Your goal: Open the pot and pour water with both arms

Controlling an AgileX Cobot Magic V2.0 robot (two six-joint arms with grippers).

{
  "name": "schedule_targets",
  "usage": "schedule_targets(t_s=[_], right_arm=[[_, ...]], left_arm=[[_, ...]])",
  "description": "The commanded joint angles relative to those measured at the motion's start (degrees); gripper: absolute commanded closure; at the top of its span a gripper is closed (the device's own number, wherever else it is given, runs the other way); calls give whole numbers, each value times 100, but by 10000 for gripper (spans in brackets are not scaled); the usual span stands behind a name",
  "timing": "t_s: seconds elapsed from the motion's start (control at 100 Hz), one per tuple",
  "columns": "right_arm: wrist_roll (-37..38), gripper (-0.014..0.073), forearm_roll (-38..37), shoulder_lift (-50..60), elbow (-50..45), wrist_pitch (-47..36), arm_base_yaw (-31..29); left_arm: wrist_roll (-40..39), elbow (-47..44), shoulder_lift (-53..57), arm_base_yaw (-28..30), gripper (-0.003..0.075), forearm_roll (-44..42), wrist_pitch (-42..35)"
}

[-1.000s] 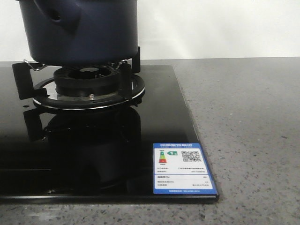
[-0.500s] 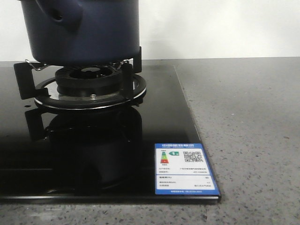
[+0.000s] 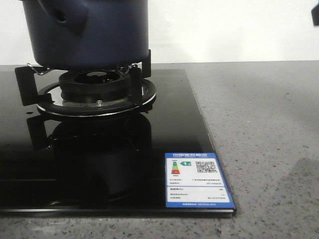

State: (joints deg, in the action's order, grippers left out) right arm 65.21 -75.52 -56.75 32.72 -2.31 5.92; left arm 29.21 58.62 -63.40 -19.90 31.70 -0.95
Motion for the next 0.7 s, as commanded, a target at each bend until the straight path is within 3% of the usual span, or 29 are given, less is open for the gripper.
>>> schedule_targets(t_s=[0.0, 0.18, 0.47, 0.69], right_arm=[[9, 263, -81, -72, 74, -598, -253], [-325, 263, 90, -684, 128, -1573, -935], [-2494, 263, 2349, -1684, 128, -3090, -1720], [-3174, 263, 2922, -2390, 128, -4024, -1934]], left_arm=[[-42, 191, 173, 16, 363, -9, -521], [-42, 191, 173, 16, 363, -9, -478], [-42, 191, 173, 16, 363, -9, -435], [-42, 191, 173, 16, 363, -9, -435]])
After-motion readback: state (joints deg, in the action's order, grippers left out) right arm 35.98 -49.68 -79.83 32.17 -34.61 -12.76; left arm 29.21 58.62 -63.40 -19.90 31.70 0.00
